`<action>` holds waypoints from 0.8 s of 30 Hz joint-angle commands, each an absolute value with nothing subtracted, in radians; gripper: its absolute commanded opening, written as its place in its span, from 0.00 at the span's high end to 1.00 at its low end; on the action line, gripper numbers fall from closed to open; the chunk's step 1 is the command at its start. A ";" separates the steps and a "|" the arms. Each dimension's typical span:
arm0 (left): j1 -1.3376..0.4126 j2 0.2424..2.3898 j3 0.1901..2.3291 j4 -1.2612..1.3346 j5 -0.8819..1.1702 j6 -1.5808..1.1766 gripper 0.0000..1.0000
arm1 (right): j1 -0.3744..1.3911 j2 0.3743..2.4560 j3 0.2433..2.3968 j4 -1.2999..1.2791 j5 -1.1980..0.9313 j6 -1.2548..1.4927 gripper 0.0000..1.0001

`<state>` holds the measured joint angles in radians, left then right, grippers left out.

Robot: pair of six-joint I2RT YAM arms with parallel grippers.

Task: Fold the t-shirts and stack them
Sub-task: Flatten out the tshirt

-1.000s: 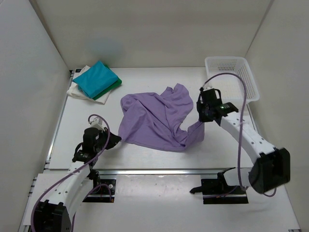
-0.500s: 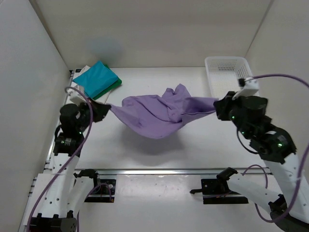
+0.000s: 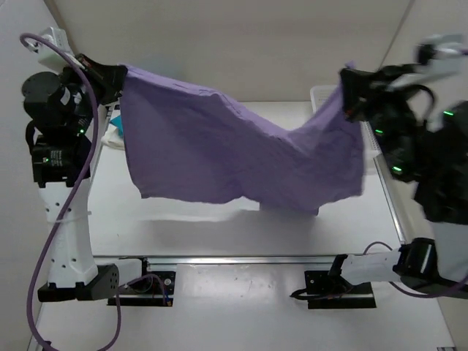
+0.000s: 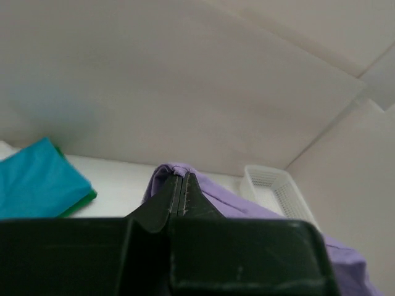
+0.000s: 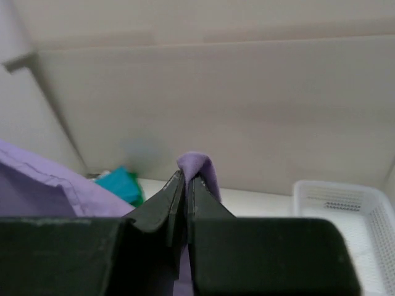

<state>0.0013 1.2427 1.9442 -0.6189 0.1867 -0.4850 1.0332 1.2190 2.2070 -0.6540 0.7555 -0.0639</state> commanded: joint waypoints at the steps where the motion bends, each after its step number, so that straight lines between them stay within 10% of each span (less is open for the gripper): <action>1: 0.075 1.278 1.719 -0.671 0.282 -0.501 1.00 | 0.939 1.370 2.203 -0.543 0.834 -0.260 1.00; 5: 0.025 1.236 1.505 -0.540 0.197 -0.496 1.00 | 0.305 1.407 2.096 -0.730 0.141 0.121 1.00; 13: -0.017 1.446 1.474 -0.414 0.170 -0.532 1.00 | 0.215 1.812 2.277 -0.714 0.056 0.115 0.99; 24: 0.084 1.629 2.224 -0.589 0.256 -0.587 1.00 | 0.221 1.715 2.574 -0.422 0.036 0.038 1.00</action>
<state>0.0338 1.6562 2.0514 -0.5690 0.2108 -0.5545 0.1913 1.8660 2.5378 -0.6357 -0.0013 0.1188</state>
